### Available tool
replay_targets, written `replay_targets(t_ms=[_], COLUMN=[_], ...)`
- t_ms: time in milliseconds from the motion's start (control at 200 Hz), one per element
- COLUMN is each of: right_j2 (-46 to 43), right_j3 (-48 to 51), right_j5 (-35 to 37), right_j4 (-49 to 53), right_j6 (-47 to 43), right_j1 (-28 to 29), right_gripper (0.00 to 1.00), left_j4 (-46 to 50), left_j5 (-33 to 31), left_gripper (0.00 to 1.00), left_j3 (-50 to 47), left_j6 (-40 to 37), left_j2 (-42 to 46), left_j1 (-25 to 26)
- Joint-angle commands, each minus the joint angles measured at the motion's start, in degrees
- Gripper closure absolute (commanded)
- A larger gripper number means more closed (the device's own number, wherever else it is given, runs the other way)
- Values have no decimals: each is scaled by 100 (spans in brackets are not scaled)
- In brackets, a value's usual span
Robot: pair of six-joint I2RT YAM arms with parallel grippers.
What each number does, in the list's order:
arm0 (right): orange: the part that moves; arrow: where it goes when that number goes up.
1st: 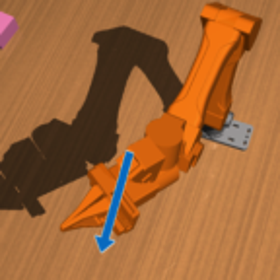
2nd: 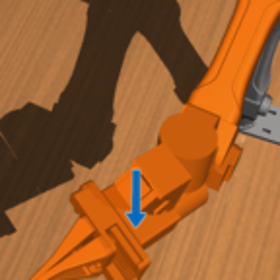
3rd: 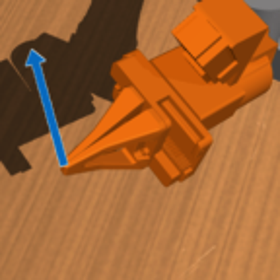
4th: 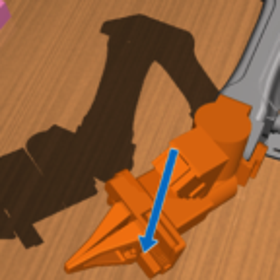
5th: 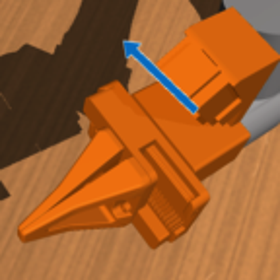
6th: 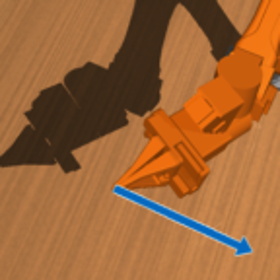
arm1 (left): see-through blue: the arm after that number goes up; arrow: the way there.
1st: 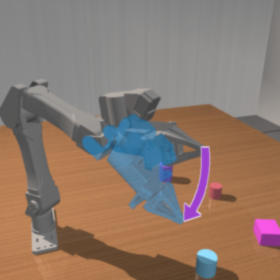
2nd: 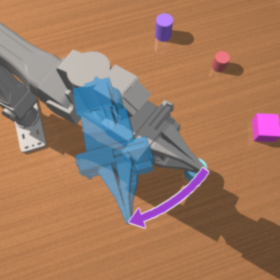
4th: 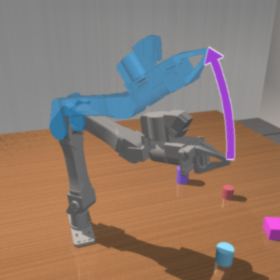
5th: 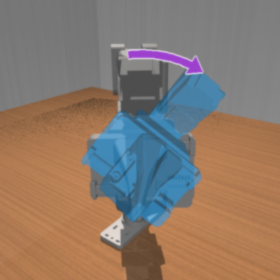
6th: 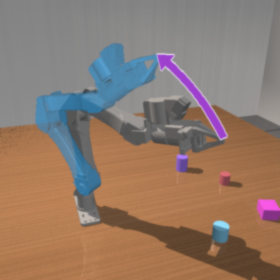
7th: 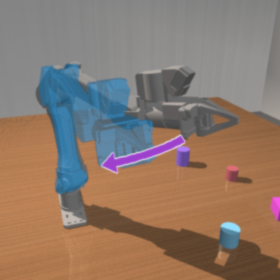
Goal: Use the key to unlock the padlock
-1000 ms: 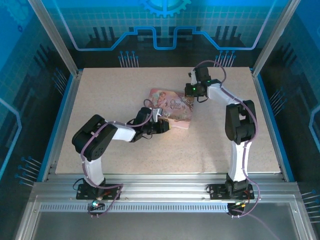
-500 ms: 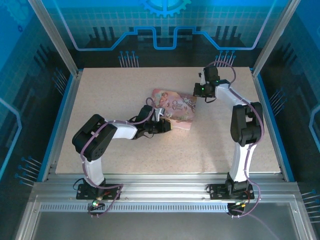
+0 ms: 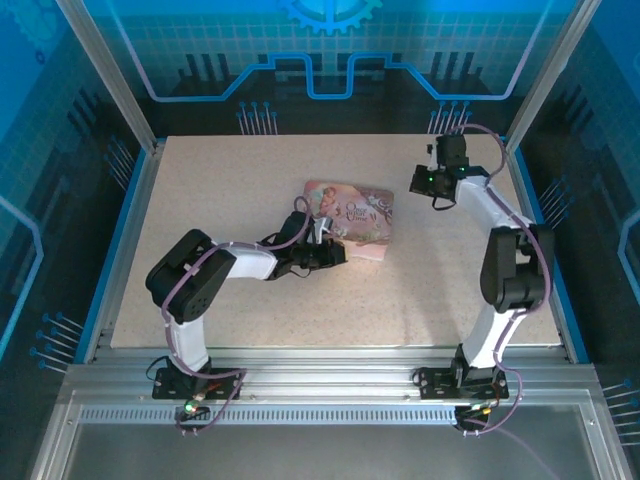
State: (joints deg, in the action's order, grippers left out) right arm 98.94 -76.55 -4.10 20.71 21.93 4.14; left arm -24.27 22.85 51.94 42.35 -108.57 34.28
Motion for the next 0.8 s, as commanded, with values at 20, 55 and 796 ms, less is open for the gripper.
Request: replay_targets(t_ms=[20,55,796], right_j2=[-572,-724,-3219], right_j3=[634,808,3802], right_j5=[-749,-887,-3786], right_j4=[-293,-353,-2181], right_j6=[110,126,1115], right_j1=[89,115,263], right_gripper=[100,100,100], left_j4=[-68,-82,-1215], left_j5=[208,224,265], left_gripper=[92,92,91], left_j3=[315,369,438], left_j6=[377,416,1329], left_j2=[-239,-280,-606], left_j1=[122,156,153])
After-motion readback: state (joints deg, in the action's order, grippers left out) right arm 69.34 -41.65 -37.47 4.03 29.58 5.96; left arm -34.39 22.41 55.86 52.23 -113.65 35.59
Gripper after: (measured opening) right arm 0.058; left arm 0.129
